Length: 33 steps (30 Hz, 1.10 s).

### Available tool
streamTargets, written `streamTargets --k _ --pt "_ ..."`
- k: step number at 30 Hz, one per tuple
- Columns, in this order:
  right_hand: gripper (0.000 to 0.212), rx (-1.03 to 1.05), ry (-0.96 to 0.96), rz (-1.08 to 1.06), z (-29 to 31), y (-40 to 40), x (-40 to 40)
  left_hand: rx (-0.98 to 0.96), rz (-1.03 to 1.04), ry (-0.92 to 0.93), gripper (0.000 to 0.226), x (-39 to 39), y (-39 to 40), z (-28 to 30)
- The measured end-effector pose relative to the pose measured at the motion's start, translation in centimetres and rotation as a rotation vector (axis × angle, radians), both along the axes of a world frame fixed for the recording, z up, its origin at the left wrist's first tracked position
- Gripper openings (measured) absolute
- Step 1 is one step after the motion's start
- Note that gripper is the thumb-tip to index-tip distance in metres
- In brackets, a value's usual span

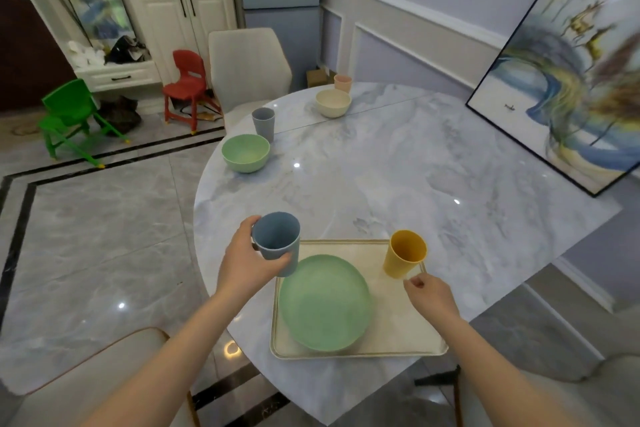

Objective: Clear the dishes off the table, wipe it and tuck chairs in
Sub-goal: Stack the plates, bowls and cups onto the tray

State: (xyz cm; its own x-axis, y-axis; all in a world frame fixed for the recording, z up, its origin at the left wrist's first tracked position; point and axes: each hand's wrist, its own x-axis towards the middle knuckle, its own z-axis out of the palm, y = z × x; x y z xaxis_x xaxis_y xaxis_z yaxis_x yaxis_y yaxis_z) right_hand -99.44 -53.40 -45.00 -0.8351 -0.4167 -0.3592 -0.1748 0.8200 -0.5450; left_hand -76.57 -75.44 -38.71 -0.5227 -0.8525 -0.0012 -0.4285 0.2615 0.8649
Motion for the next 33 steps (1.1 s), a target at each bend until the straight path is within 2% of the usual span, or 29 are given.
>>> streamTargets --k 7,13,20,23,28,33 --pt "0.027 -0.034 -0.006 -0.110 0.9 3.5 -4.4 0.027 -0.154 0.052 0.071 -7.4 2.5 0.8" --pt "0.026 -0.060 -0.053 -0.101 0.1 5.7 -9.7 0.080 -0.242 0.047 0.075 -13.8 5.8 0.1" --pt "0.026 -0.079 -0.092 -0.059 -1.5 8.2 -17.2 0.177 -0.189 0.051 0.083 -20.8 9.3 -1.6" --pt "0.026 -0.046 -0.076 -0.068 -1.6 9.2 -19.5 0.150 -0.189 0.000 0.083 -22.4 10.5 -2.2" --pt "0.025 -0.050 -0.093 -0.053 -2.4 9.2 -21.4 0.039 -0.231 -0.199 0.083 -23.7 11.5 -3.4" --pt "0.028 -0.064 -0.135 -0.004 -3.2 9.0 -21.4 0.056 -0.247 -0.393 0.083 -24.4 12.0 -4.8"
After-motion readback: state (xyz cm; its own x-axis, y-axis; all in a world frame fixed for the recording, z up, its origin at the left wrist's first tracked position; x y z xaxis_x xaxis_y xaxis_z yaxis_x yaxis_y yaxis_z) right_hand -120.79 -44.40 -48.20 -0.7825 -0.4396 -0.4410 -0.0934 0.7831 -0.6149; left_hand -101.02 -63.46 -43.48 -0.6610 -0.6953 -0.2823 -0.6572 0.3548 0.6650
